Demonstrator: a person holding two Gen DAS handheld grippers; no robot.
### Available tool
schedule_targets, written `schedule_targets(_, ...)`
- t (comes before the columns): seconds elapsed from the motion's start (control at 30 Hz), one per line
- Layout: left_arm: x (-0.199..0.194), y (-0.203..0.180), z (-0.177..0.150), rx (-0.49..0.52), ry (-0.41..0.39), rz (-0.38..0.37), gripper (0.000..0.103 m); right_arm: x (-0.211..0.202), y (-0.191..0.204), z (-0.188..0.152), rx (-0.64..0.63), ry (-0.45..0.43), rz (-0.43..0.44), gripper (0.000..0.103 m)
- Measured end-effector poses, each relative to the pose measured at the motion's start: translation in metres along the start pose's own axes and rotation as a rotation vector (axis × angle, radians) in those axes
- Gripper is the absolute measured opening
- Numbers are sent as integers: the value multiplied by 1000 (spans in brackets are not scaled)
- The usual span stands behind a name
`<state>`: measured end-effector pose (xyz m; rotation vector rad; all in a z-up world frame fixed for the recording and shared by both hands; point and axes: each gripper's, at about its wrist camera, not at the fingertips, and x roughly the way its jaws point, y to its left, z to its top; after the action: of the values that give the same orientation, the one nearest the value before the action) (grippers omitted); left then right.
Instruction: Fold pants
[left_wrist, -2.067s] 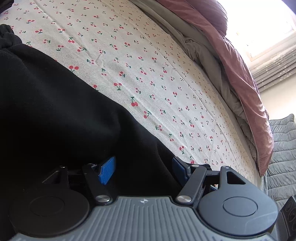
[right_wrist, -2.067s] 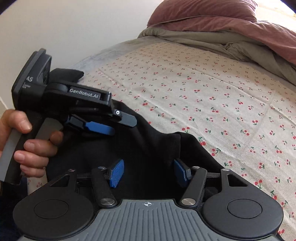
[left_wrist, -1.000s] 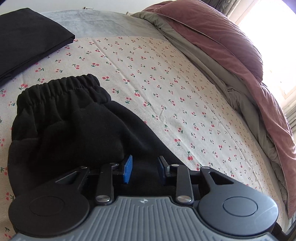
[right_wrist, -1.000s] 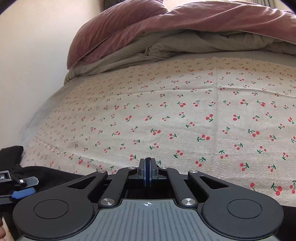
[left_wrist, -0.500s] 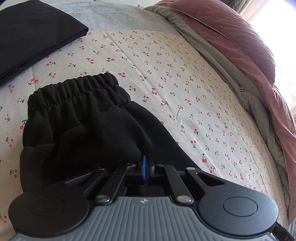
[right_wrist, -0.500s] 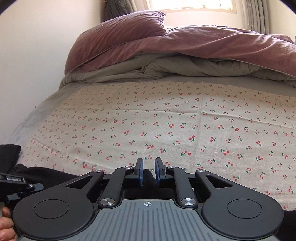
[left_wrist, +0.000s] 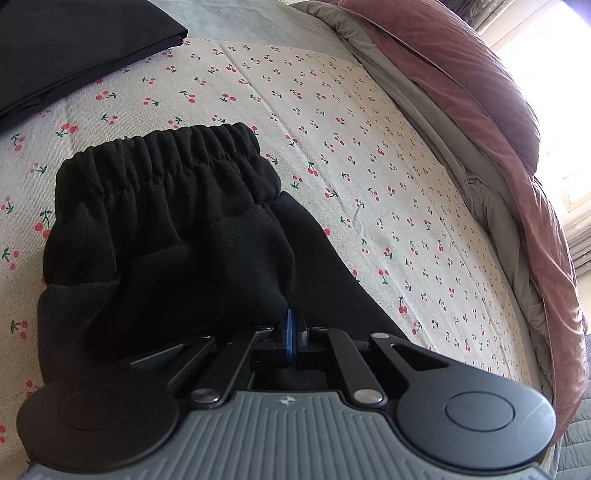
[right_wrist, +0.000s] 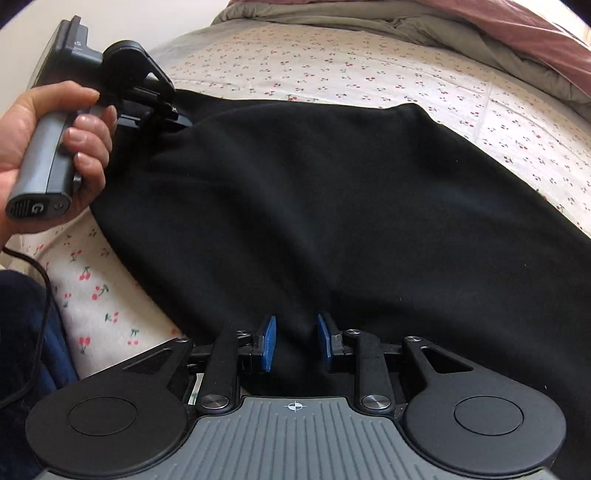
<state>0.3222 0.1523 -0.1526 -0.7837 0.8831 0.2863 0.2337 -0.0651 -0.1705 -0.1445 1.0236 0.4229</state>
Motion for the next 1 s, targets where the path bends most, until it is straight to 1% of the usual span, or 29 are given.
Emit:
schedule_targets(0.03,-1,2,-2,-9,-1,-9,0,-3,1,-6,-10,-9,-18,22)
schedule_targets(0.07,-3,4,-3,-12,2,-17,0,-7,1,-12,-12,-26,-23,22)
schedule_targets(0.17,-15,3,-8,19,0,-39,0,-16,-2,-22,22,-48,-12,22)
schedule_targets(0.27,-34,6,-9,40,1,-74,0,-37,-3,-32,30,-137,18,23)
schedule_targets(0.3,-40,9,-7,40,-13,-86,1,-41,-3,-34,28,-156,21,23)
schedule_targets(0.37,-49,15,-4,51,-43,-101,8,-48,0,-38,15,-192,12,24)
schedule_targets(0.4,-48,17,-2,63,-42,-103,9,-47,2,-39,9,-192,12,24)
schedule_targets(0.43,-42,18,-1,73,-20,-104,9,-43,4,-39,-1,-186,16,24)
schedule_targets(0.47,-37,20,1,78,12,-108,8,-38,7,-38,-16,-176,15,24)
schedule_targets(0.5,-29,24,4,74,60,-120,8,-33,11,-37,-35,-160,2,24)
schedule_targets(0.53,-25,31,5,55,91,-134,8,-27,16,-36,-55,-143,-18,24)
schedule_targets(0.57,-25,37,8,29,100,-153,8,-22,18,-36,-72,-132,-40,24)
schedule_targets(0.6,-26,41,12,10,106,-174,8,-18,21,-35,-84,-134,-56,27)
schedule_targets(0.67,-37,49,22,4,85,-212,9,-16,25,-34,-110,-153,-72,28)
schedule_targets(0.73,-55,59,30,-10,36,-263,16,-16,24,-33,-116,-154,-72,28)
schedule_targets(0.77,-66,64,32,-21,3,-280,30,-17,23,-34,-114,-155,-70,28)
schedule_targets(0.8,-76,70,34,-30,-31,-274,48,-18,22,-35,-114,-156,-66,30)
schedule_targets(0.83,-80,76,37,-39,-51,-255,54,-20,23,-34,-120,-159,-60,35)
schedule_targets(0.87,-82,81,40,-49,-53,-247,54,-21,22,-35,-127,-163,-57,38)
schedule_targets(0.9,-82,87,40,-68,-37,-241,54,-21,22,-36,-137,-166,-58,41)
schedule_targets(0.93,-81,92,42,-88,-22,-243,54,-21,24,-35,-147,-166,-62,40)
schedule_targets(0.97,-80,96,42,-104,-9,-252,54,-19,25,-35,-158,-164,-74,39)
schedule_targets(1.0,-80,99,43,-115,1,-259,54,-16,26,-33,-161,-155,-88,32)
